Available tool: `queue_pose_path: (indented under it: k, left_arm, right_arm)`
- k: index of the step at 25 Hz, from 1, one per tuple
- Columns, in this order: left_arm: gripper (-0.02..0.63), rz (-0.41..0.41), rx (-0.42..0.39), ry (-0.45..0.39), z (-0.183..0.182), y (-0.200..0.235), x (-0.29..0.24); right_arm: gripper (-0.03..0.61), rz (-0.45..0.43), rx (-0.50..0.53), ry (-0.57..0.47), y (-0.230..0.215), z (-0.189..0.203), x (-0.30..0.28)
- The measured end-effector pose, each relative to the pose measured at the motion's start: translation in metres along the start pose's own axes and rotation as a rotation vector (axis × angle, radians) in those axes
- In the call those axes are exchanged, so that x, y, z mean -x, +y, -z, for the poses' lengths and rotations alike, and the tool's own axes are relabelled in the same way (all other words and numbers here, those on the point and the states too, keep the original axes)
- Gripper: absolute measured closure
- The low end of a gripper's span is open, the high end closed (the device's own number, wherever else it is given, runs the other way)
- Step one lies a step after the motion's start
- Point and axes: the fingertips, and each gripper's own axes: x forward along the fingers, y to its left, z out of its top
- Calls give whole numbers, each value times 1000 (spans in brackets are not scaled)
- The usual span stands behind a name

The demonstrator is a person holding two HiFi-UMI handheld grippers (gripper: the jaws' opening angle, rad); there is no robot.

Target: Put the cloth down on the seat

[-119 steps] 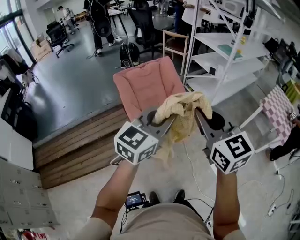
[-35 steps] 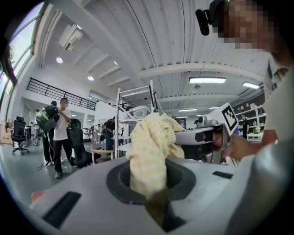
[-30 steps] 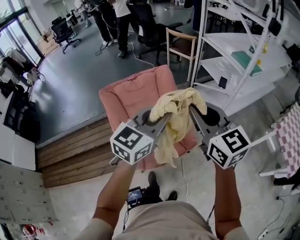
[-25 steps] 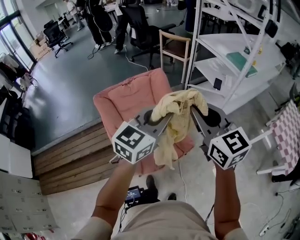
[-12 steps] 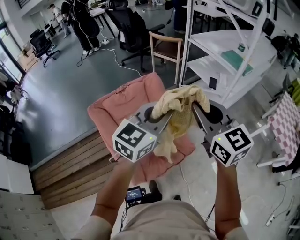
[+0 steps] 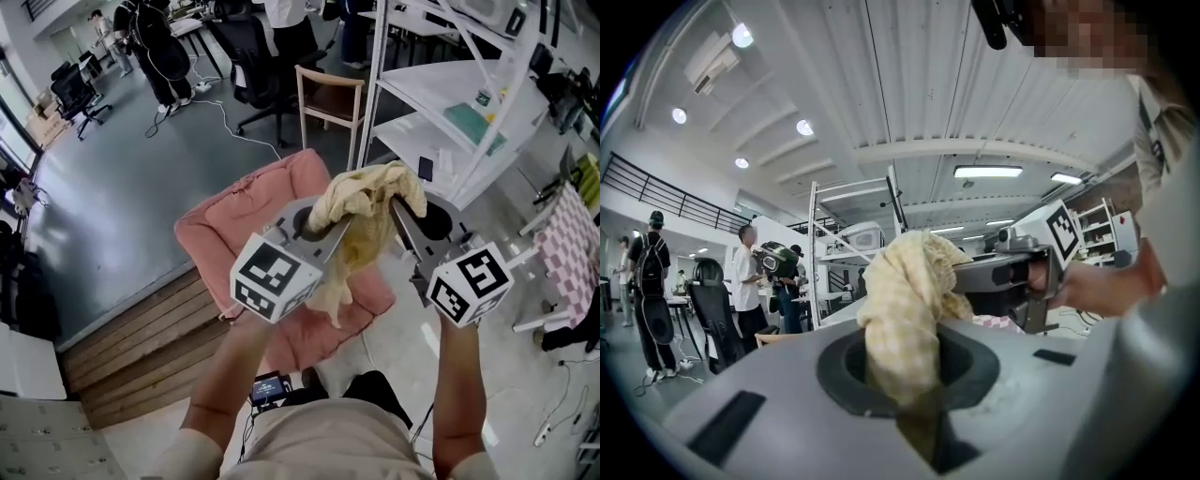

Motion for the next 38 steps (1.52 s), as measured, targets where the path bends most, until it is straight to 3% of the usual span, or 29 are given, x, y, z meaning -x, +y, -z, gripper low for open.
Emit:
queue_pose_path:
  k: [9,19,38]
  left_arm:
    - [574,-49,5,15,13,33,-13]
    - [574,-136,15,53,44,99,-43]
    - [574,-192,25,115,121,196,-107]
  right_arm:
    - [540,-46,11,-17,-16,10,-37]
    - [540,-134,15,-28,-49,36,-110]
    - [538,-131,0,27,-111,108,-215]
